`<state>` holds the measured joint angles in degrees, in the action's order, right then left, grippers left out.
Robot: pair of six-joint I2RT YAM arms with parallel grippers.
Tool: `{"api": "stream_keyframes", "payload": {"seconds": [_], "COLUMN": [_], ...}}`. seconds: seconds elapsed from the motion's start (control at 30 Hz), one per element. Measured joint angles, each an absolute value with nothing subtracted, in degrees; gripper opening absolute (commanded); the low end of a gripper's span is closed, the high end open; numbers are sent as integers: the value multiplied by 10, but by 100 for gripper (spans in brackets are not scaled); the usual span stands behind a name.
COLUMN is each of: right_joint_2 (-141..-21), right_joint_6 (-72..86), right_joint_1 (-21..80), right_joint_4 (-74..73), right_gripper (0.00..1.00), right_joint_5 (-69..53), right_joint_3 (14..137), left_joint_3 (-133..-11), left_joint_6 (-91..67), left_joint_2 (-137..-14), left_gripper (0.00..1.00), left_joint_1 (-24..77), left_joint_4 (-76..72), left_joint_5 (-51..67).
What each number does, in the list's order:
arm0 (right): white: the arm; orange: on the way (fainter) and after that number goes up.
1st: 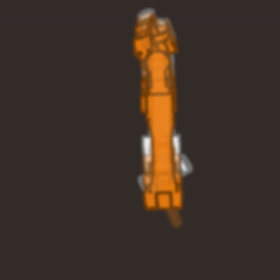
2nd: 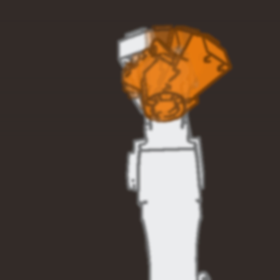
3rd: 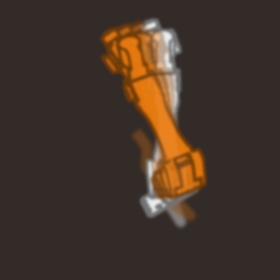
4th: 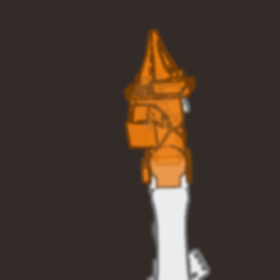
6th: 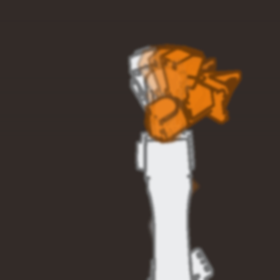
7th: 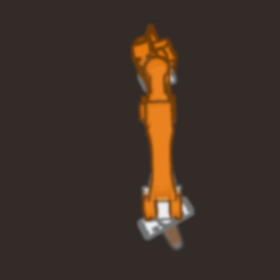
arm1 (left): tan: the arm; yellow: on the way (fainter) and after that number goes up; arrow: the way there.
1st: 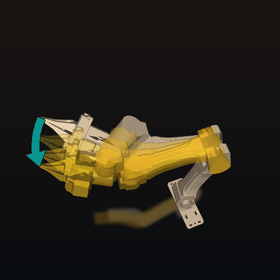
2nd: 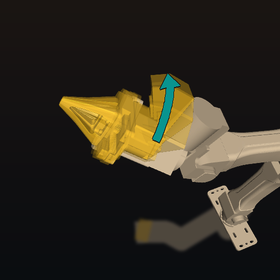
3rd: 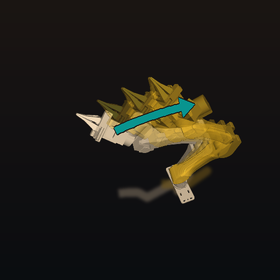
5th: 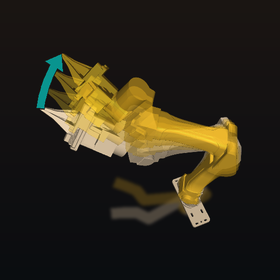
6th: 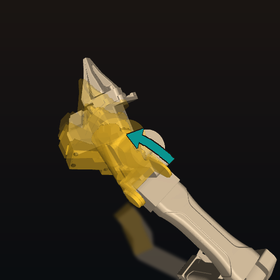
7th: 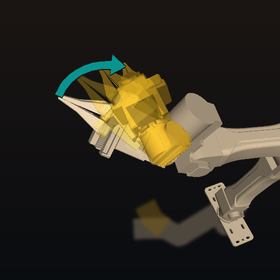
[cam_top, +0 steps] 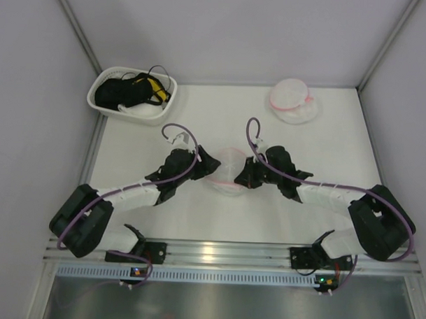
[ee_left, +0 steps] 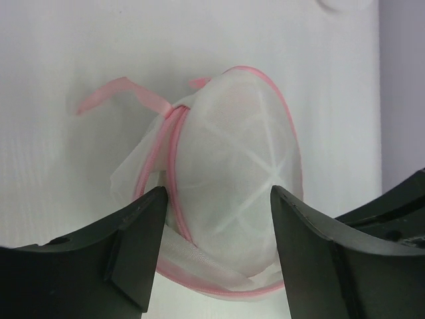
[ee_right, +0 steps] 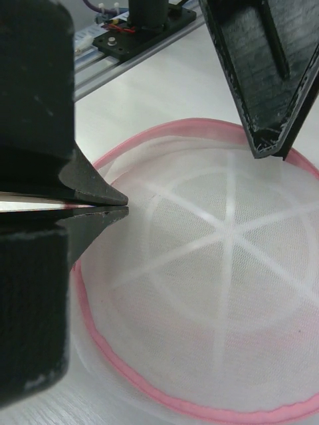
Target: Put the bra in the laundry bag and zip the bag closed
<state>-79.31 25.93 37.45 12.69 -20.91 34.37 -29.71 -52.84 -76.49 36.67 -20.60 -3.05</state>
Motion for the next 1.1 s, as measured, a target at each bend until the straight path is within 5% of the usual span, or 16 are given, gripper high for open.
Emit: {"api": "stream_keyframes", "payload": {"seconds": [0.57,0.97,1.1], "right_joint_2": [-789,-769,-768], "right_joint_6": [246,235,236], "right_joint_1": [375,375,375], "right_joint_4": [103,89,78], "right_gripper": [0,0,0], "right_joint_5": [-190,-178,-164], "right_joint_3": [342,340,340], "left_joint_3": [-292,-294,-295], "left_joint_6": [-543,-543,-555], "left_joint_2": [-874,-889,-920], "left_gripper": [82,39,16], "left_joint_1": [355,351,350], "left_joint_4": [-339,-442,-504], "left_joint_5": [54,111,130]}}
